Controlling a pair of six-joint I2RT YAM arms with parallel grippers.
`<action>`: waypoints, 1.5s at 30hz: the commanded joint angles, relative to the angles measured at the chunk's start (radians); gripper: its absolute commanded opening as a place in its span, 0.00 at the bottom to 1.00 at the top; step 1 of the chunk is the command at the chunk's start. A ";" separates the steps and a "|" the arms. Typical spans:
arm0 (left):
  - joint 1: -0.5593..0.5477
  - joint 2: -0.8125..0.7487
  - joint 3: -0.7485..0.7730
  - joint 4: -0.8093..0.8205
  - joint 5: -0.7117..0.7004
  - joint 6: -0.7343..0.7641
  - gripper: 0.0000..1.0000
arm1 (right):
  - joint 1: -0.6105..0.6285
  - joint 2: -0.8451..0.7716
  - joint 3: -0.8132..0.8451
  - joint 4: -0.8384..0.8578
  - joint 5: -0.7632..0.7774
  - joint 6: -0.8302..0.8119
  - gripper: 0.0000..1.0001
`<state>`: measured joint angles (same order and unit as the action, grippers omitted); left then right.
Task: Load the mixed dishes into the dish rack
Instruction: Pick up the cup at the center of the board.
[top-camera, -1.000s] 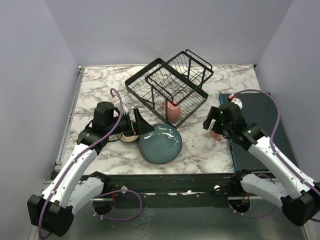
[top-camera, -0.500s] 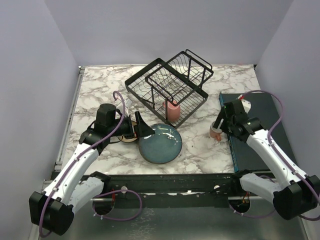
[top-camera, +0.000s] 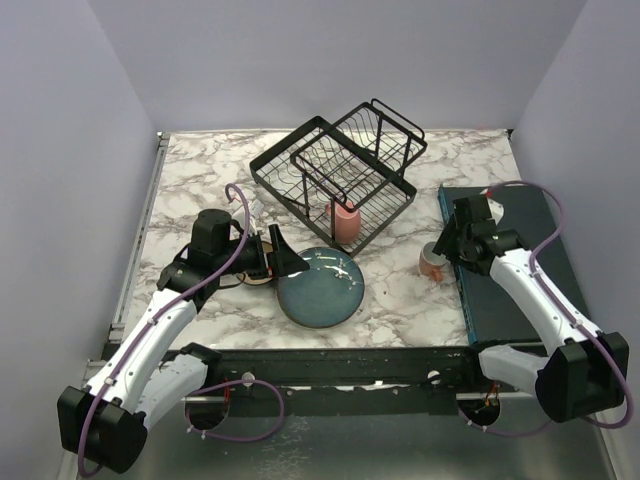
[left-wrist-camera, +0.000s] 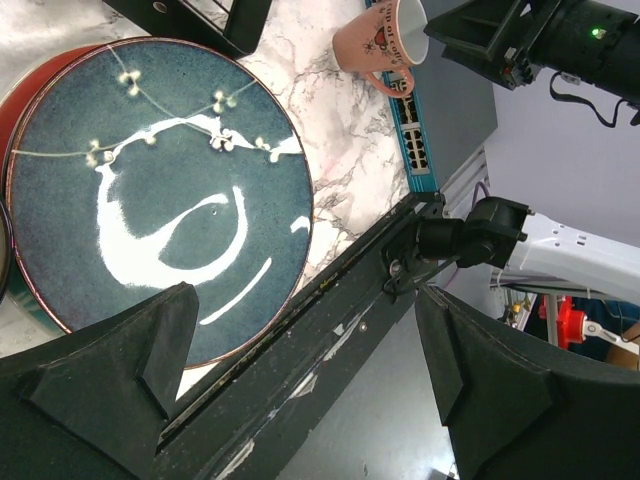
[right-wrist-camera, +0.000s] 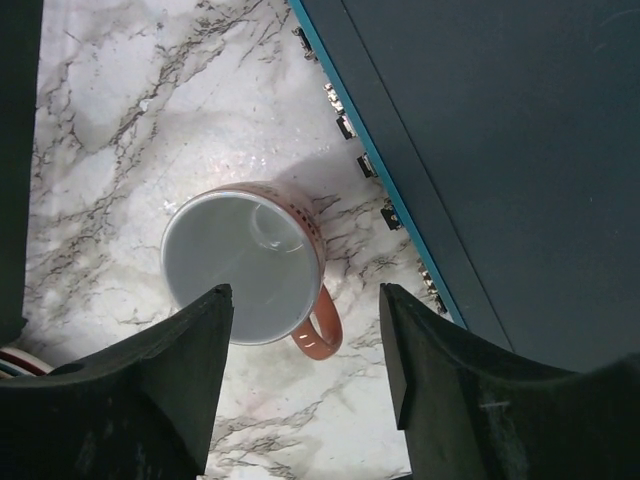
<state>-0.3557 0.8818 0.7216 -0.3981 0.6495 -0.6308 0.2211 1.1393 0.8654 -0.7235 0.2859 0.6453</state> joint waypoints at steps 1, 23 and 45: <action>-0.005 -0.018 -0.014 0.016 0.023 0.019 0.98 | -0.009 0.010 -0.026 0.037 -0.005 0.004 0.62; -0.007 -0.021 -0.014 0.016 0.017 0.023 0.98 | -0.011 0.036 -0.062 0.098 -0.110 0.004 0.00; -0.220 0.028 0.061 -0.076 -0.225 0.029 0.95 | 0.012 -0.147 0.000 0.058 -0.326 -0.065 0.01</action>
<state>-0.4603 0.8864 0.7250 -0.4084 0.5991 -0.6216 0.2157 1.0142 0.8047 -0.6563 0.0380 0.5922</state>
